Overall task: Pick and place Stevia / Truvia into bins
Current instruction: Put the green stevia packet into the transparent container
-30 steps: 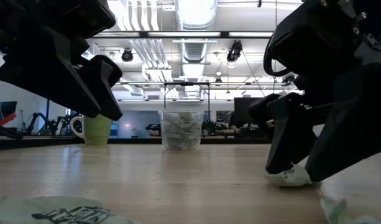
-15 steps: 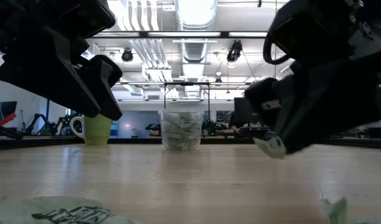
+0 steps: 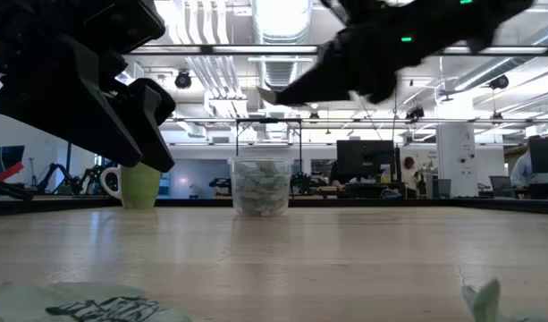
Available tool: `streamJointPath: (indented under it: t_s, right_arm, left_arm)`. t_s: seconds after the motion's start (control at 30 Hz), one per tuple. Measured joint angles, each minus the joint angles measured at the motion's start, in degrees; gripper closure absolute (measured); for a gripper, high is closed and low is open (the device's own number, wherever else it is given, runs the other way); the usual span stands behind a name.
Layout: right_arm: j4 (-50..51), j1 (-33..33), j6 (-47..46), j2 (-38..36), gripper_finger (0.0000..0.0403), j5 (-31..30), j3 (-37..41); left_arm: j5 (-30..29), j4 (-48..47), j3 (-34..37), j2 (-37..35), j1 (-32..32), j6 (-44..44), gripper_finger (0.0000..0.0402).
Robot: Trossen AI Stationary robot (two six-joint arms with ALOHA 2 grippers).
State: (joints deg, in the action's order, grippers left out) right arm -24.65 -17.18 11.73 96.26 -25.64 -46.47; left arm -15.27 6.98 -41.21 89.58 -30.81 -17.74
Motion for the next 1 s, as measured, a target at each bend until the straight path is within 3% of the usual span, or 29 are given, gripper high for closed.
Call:
streamJointPath:
  t_s: [0.2,0.4,0.53,1.0]
  right_arm:
    - [0.85,10.66,1.96,-0.41,0.0394,1.83,-4.26]
    - [8.81,20.88,-1.62,2.35,0.0394,17.27,-10.82]
    - [17.07,24.34,-3.7,3.7,0.0388,21.34,-14.67]
    - [20.2,24.85,-4.27,4.07,0.0246,21.62,-16.7]
  left_arm:
    - [0.04,-0.02,0.0,-0.02,0.0,-0.02,0.0228]
    - [0.23,-0.02,0.0,-0.02,-0.04,-0.02,0.0228]
    - [0.33,-0.05,0.0,-0.07,-0.07,-0.09,0.0228]
    - [1.47,-0.26,0.0,-0.15,-0.11,-1.44,0.0228]
